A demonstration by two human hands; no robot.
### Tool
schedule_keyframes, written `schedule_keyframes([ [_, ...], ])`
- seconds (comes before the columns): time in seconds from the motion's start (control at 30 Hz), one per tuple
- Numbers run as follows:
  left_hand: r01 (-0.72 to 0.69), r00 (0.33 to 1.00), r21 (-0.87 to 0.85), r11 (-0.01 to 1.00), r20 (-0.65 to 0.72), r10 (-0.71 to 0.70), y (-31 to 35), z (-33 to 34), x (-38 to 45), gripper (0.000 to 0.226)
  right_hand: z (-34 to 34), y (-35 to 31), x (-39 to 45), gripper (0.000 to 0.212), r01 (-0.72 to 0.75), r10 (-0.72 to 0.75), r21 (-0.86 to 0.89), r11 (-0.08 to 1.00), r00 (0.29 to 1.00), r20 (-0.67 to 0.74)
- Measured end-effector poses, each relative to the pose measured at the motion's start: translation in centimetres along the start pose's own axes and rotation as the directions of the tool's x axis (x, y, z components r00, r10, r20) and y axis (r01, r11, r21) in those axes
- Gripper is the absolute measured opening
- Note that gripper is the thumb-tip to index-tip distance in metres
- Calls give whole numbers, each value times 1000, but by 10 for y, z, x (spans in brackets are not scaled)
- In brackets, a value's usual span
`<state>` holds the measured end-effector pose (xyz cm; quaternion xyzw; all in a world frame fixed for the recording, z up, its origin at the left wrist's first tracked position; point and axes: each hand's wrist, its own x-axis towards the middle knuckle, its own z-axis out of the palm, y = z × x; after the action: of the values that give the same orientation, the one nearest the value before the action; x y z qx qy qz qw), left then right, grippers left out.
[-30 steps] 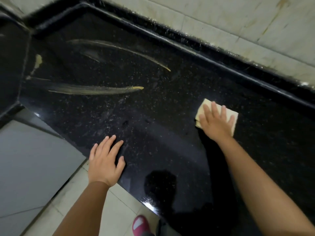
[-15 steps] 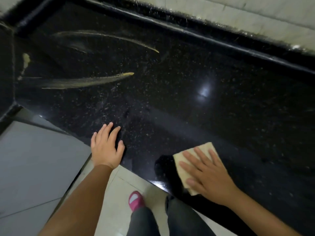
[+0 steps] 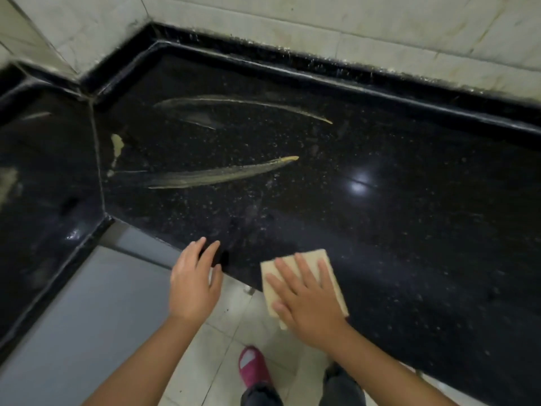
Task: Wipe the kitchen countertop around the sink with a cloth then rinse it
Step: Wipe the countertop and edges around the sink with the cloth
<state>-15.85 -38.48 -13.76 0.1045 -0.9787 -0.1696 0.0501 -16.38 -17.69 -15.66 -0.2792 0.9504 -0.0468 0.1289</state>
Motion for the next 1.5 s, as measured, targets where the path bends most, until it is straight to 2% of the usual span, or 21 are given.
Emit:
schedule_keyframes([
  [0.07, 27, 1000, -15, 1000, -3, -27, -32, -8, 7, 36, -16, -37, 46, 49, -5, 5, -6, 1000, 999, -44],
  [0.13, 14, 1000, -6, 1000, -8, -14, -53, -13, 15, 40, -23, -65, 81, 53, -35, 35, 46, 998, 999, -3],
  [0.2, -12, 1000, -18, 1000, -2, 12, -65, -13, 23, 47, -25, -82, 100, 62, -162, 153, 159, 974, 986, 67],
  [0.23, -33, 999, -26, 999, -6, 33, -68, -13, 28, 48, -24, -85, 99, 67, -190, 186, 174, 966, 982, 38],
  [0.27, -60, 998, -26, 998, -21, 59, -70, -12, 34, 48, -22, -86, 92, 66, -191, 196, 133, 973, 980, -26],
  [0.37, -123, 991, -20, 992, -51, 121, -66, -10, 54, 49, -15, -64, 49, 46, -324, 323, 106, 940, 946, 29],
  [0.43, -135, 990, -1, 991, -38, 134, -63, -5, 67, 49, -17, -28, 13, 54, -533, 522, 112, 838, 845, 118],
  [0.53, -205, 977, 46, 978, -42, 207, -69, 9, 77, 49, -31, 24, -10, 53, -763, 767, 158, 627, 640, 45],
  [0.57, -248, 967, 53, 967, -54, 251, -71, 13, 79, 49, -36, 35, -5, 51, -813, 822, 226, 537, 564, 73],
  [0.63, -292, 952, 32, 956, -83, 294, -74, 16, 80, 50, -45, 46, 22, 51, -848, 867, 280, 450, 491, 91],
  [0.7, -279, 955, 3, 960, -101, 278, -75, 18, 81, 51, -54, 43, 64, 51, -847, 856, 277, 453, 501, 131],
  [0.8, -244, 962, -13, 970, -129, 240, -72, 19, 83, 53, -56, 16, 130, 52, -712, 696, 220, 666, 700, 160],
  [0.9, -225, 966, -8, 974, -134, 222, -72, 20, 83, 54, -46, -43, 161, 58, -442, 424, 173, 880, 896, 133],
  [0.97, -226, 964, -7, 974, -145, 222, -73, 20, 83, 54, -37, -73, 149, 69, -269, 257, 93, 959, 959, 122],
  [1.0, -229, 963, -5, 973, -149, 226, -73, 20, 83, 54, -31, -81, 135, 63, -242, 237, 62, 968, 968, 88],
  [1.1, -227, 963, 5, 974, -145, 225, -73, 20, 83, 54, -9, -70, 70, 49, -207, 203, 26, 978, 972, 120],
  [1.2, -220, 966, -1, 976, -137, 218, -72, 21, 83, 53, -11, -17, 13, 49, -352, 351, -7, 936, 932, 90],
  [1.3, -223, 967, -14, 975, -129, 220, -72, 20, 83, 51, -27, 37, 17, 69, -610, 610, 21, 792, 792, 29],
  [1.4, -226, 969, -36, 974, -108, 221, -74, 20, 83, 50, -51, 56, 70, 52, -777, 767, 184, 602, 627, 136],
  [1.43, -222, 971, -42, 974, -104, 217, -74, 19, 84, 50, -58, 54, 94, 50, -778, 771, 204, 594, 623, 131],
  [1.5, -212, 975, -46, 976, -81, 208, -72, 18, 84, 50, -64, 39, 135, 51, -730, 719, 220, 647, 680, 145],
])
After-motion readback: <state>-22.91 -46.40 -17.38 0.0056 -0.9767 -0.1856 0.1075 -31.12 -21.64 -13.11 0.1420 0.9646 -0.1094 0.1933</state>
